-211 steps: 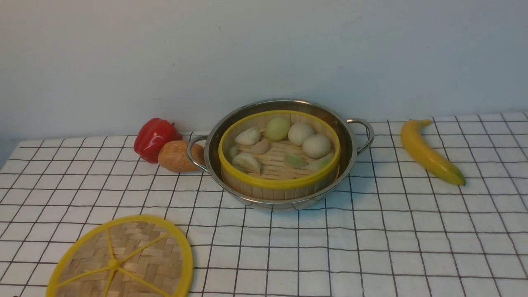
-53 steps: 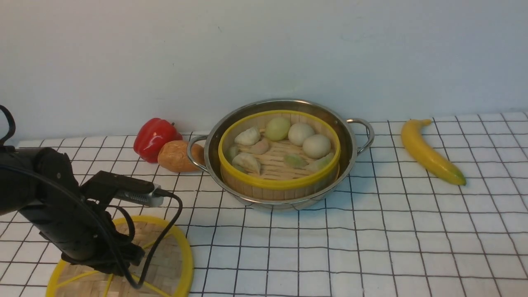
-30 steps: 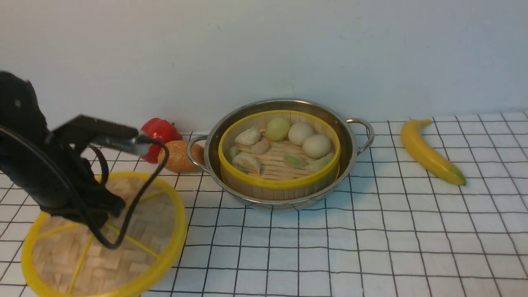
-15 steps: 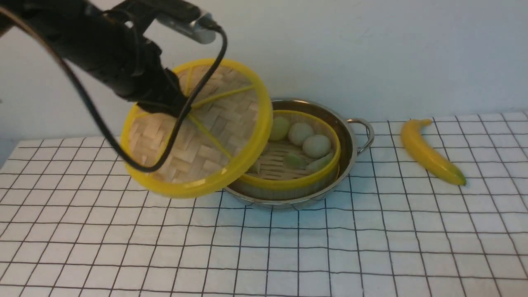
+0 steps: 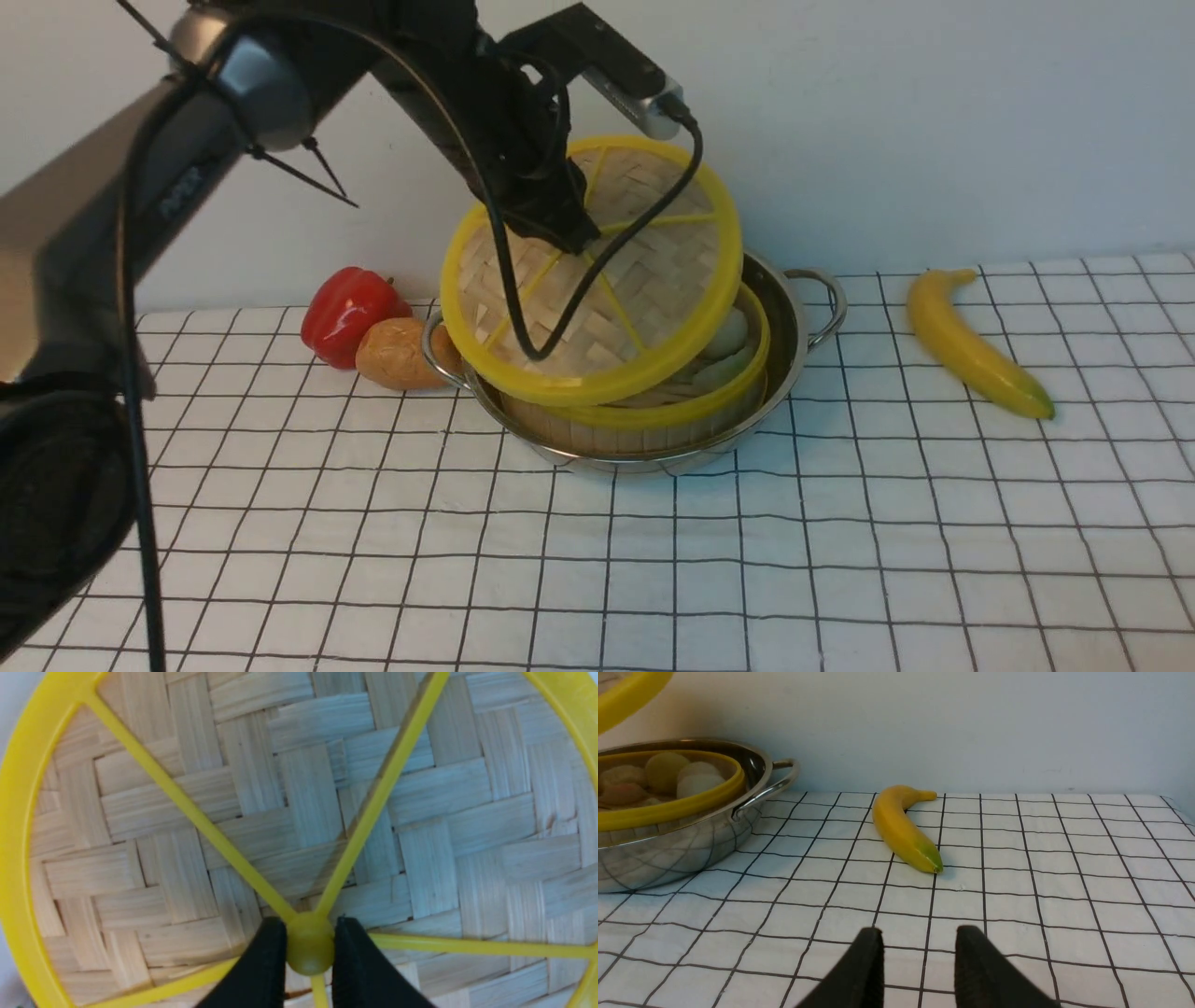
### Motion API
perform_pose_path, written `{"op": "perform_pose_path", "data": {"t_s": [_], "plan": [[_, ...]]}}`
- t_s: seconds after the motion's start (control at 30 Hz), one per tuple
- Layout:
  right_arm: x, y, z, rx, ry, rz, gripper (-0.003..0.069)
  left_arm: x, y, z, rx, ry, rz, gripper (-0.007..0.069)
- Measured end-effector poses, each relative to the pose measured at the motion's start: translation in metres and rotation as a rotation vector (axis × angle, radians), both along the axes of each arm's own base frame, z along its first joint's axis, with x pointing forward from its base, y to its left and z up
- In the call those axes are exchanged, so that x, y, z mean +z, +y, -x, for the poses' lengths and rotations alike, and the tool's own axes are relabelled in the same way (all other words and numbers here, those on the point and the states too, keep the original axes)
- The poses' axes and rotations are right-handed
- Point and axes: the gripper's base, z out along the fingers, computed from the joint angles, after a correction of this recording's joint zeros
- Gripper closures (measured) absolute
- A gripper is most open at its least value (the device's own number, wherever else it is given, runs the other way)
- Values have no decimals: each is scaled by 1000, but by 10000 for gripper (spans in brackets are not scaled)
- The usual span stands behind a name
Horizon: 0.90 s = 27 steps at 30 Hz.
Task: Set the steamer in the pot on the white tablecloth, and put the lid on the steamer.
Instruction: 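Place the yellow bamboo steamer lid onto the steamer in the pot with the left gripper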
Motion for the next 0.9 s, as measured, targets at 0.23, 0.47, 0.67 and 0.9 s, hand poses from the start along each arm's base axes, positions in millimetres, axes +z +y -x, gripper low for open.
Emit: {"op": "perform_pose_path", "data": {"t_s": [0.23,0.47,0.67,0.9], "plan": [[0,0,0,0,0,0,419,-17,-11,-6,-22,-5,-41,510],[0,0,0,0,0,0,419,-21,-27,-4,-83,-61,-72,510],[0,0,0,0,0,0,419,-21,-31,-6,-87,-94,-74,510],[0,0,0,0,0,0,419,-23,-31,-8,-87,-98,-76,510]]}}
